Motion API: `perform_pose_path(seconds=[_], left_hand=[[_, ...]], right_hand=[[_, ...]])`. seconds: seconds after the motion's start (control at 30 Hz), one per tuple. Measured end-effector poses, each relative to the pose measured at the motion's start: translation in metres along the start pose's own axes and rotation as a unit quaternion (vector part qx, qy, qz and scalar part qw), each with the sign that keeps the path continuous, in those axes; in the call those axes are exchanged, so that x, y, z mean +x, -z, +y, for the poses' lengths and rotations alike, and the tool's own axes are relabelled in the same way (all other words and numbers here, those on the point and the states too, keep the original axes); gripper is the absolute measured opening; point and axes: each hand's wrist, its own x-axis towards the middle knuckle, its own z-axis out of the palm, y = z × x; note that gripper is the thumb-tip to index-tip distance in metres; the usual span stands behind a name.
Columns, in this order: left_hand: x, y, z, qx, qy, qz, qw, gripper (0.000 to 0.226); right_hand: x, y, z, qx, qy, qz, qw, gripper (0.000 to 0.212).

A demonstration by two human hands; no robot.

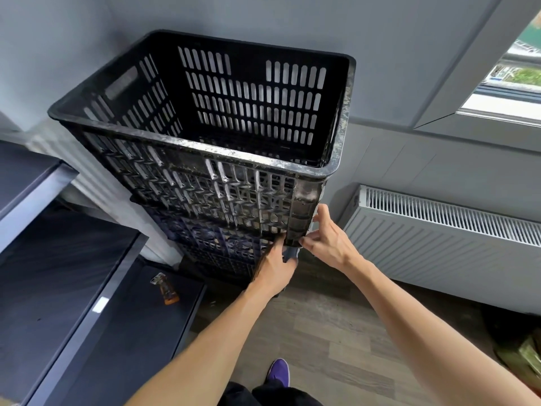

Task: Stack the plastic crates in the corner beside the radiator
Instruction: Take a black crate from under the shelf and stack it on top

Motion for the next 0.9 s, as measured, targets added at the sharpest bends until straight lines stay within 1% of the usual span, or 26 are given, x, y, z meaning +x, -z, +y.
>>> perform_pose_path(seconds=[0.07, 0.13, 0.17, 0.2, 0.27, 0.37, 0.43, 0.53, 0.63, 0.7, 0.8, 0.9], left_hand=[[0.002, -0.003, 0.000, -0.047, 0.021, -0.021, 0.998, 0.061], [0.001, -0.010, 0.002, -0.170, 0.069, -0.029, 0.983, 0.064], [0.001, -0.014, 0.004, -0.208, 0.087, -0.017, 0.974, 0.063], [0.002, -0.017, 0.005, -0.219, 0.096, 0.003, 0.971, 0.061], [0.004, -0.021, 0.005, -0.175, 0.091, 0.040, 0.980, 0.056], [0.004, -0.011, 0.010, -0.050, 0.061, 0.078, 0.994, 0.043], [0.002, -0.005, 0.010, 0.003, 0.035, 0.080, 0.996, 0.039], [-0.003, -0.005, 0.009, 0.065, -0.020, 0.072, 0.995, 0.040], [-0.001, -0.003, 0.008, 0.086, -0.034, 0.052, 0.994, 0.042], [0.001, 0.002, 0.010, 0.085, -0.014, 0.024, 0.996, 0.044], [-0.003, 0.009, 0.013, 0.047, 0.020, -0.011, 0.999, 0.045], [-0.008, 0.013, 0.007, 0.045, 0.018, 0.019, 0.999, 0.049]], right_hand=[[-0.002, -0.002, 0.000, 0.001, -0.004, 0.008, 1.000, 0.046], [-0.002, -0.004, 0.002, -0.005, -0.008, 0.017, 1.000, 0.046], [-0.002, -0.005, 0.002, -0.004, -0.009, 0.020, 1.000, 0.046], [-0.002, -0.005, 0.002, -0.002, -0.010, 0.021, 1.000, 0.047], [-0.001, -0.005, 0.002, -0.006, -0.016, 0.021, 1.000, 0.049], [0.000, -0.008, 0.003, -0.026, -0.026, 0.028, 0.999, 0.048], [0.000, -0.010, 0.002, -0.043, -0.029, 0.035, 0.998, 0.047], [-0.001, -0.012, 0.000, -0.052, -0.027, 0.034, 0.998, 0.045], [0.000, -0.012, -0.003, -0.056, -0.032, 0.039, 0.997, 0.042], [0.000, -0.013, -0.005, -0.059, -0.029, 0.044, 0.997, 0.041], [-0.004, -0.014, -0.006, -0.055, -0.024, 0.050, 0.997, 0.042], [-0.006, -0.015, -0.006, -0.056, -0.024, 0.050, 0.997, 0.043]])
